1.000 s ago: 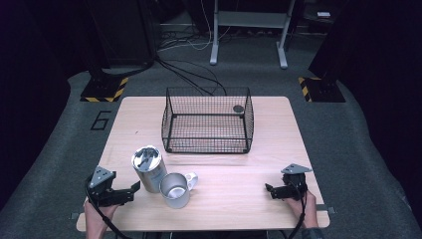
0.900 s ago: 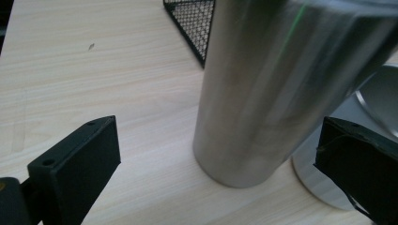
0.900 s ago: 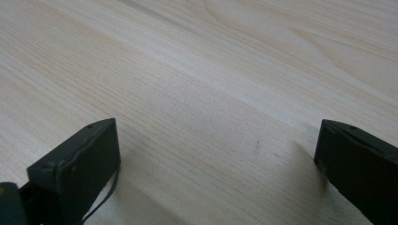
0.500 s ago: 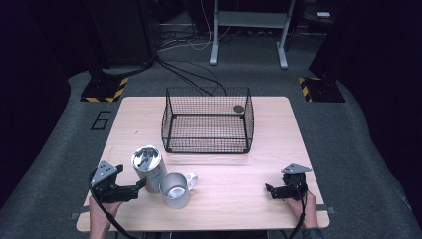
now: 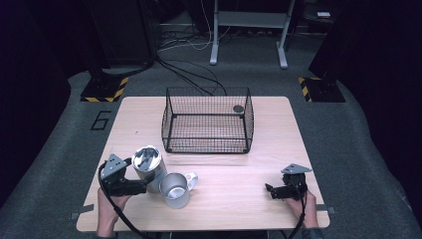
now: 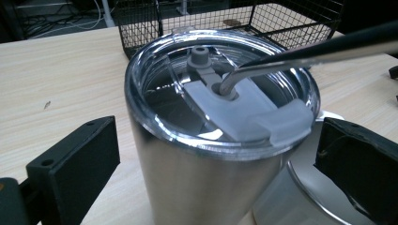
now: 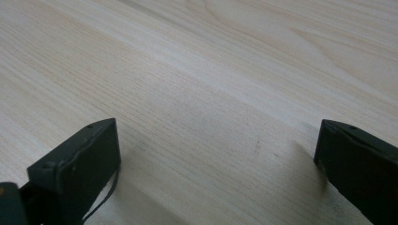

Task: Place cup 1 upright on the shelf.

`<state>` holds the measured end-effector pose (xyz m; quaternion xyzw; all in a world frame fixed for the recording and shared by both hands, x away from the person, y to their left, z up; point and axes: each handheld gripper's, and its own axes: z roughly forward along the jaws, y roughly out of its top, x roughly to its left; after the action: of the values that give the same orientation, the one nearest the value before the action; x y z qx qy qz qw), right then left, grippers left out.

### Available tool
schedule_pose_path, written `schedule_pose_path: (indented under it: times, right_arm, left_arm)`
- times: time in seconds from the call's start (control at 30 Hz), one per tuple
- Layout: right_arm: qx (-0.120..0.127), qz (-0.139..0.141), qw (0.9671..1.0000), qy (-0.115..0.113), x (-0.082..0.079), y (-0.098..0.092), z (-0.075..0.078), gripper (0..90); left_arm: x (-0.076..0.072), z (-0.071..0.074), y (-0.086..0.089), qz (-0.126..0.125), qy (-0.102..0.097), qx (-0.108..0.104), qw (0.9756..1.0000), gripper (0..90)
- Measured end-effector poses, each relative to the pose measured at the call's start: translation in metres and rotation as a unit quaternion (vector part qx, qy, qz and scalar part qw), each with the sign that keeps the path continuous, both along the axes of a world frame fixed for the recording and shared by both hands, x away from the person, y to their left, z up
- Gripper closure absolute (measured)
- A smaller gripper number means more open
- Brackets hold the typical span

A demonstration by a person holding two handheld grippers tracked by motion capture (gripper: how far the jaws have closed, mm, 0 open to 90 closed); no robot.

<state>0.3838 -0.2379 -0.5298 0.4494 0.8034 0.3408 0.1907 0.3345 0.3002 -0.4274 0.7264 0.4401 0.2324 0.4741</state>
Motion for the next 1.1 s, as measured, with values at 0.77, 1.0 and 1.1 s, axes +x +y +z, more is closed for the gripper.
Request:
schedule_pose_path:
  times: [0.77, 1.0, 1.1]
  right_arm:
    - [0.0, 0.0, 1.0, 0.0, 0.0, 0.0, 0.0, 0.2]
    - [0.0, 0.0, 1.0, 0.0, 0.0, 0.0, 0.0, 0.0]
    - [0.0, 0.005, 1.0, -0.001, 0.001, -0.001, 0.0, 0.0]
  left_arm:
    - [0.017, -0.006, -0.013, 0.009, -0.016, 0.011, 0.9998, 2.3]
    - [0.016, -0.008, -0.013, 0.008, -0.023, 0.013, 0.9996, 3.0]
    - [0.016, -0.008, -0.013, 0.007, -0.027, 0.014, 0.9995, 3.3]
